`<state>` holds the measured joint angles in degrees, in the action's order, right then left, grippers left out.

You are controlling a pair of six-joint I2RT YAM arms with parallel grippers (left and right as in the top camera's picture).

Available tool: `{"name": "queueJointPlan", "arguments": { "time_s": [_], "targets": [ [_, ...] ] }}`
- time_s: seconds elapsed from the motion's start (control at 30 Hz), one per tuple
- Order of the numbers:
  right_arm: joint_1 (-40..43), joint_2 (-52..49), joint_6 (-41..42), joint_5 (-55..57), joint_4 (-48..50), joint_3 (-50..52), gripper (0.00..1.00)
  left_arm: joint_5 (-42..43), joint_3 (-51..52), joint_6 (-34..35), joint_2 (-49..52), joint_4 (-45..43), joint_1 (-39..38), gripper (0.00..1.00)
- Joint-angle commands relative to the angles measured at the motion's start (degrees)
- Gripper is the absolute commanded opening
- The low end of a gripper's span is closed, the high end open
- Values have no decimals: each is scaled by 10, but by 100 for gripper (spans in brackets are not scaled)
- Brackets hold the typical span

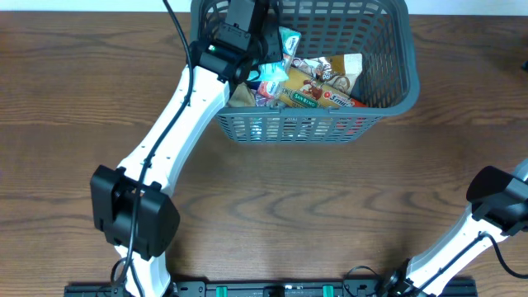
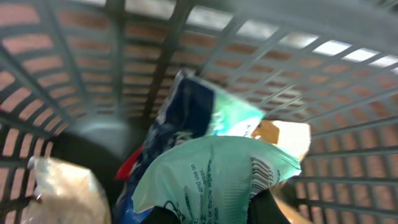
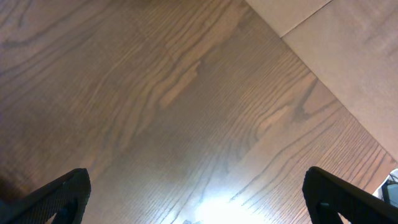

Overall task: Pack container
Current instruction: 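Lift the green wipe pack and carry it over the basket, then lower the wipe pack into the basket and open the left gripper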

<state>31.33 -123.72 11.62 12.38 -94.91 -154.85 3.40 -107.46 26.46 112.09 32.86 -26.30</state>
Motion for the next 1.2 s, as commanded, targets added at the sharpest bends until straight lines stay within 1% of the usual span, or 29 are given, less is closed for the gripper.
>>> {"name": "queueJointPlan", "arguments": {
  "time_s": [0.0, 0.07, 0.13, 0.5, 0.57, 0.63, 0.67, 0.7, 0.73, 0.87, 1.03, 1.13, 1.17],
  "targets": [
    [1, 4, 8, 2, 0, 1, 99, -20, -19, -14, 15, 4, 2, 8],
    [1, 4, 8, 2, 0, 1, 99, -29, -19, -14, 16, 5, 2, 10],
    [1, 4, 8, 2, 0, 1, 99, -41, -19, -14, 16, 6, 2, 15],
    [1, 4, 8, 2, 0, 1, 99, -59, -19, -25, 27, 56, 2, 17],
    [1, 4, 8, 2, 0, 1, 99, -61, -19, -25, 28, 59, 2, 29],
    [1, 4, 8, 2, 0, 1, 99, -61, -19, -25, 28, 58, 2, 36],
    [1, 4, 8, 2, 0, 1, 99, -61, -19, -25, 28, 57, 2, 44],
    [1, 4, 8, 2, 0, 1, 99, -61, -19, -25, 28, 56, 2, 48],
    [1, 4, 8, 2, 0, 1, 99, -63, -19, -25, 28, 57, 2, 50],
    [1, 4, 8, 2, 0, 1, 99, -76, -19, -37, 28, 53, 2, 62],
    [1, 4, 8, 2, 0, 1, 99, -102, -30, -70, 17, 42, 2, 84],
    [1, 4, 8, 2, 0, 1, 99, -111, -55, -97, 9, 44, 2, 100],
    [1, 4, 8, 2, 0, 1, 99, -118, -71, -104, 6, 50, 2, 99]
  ]
}}
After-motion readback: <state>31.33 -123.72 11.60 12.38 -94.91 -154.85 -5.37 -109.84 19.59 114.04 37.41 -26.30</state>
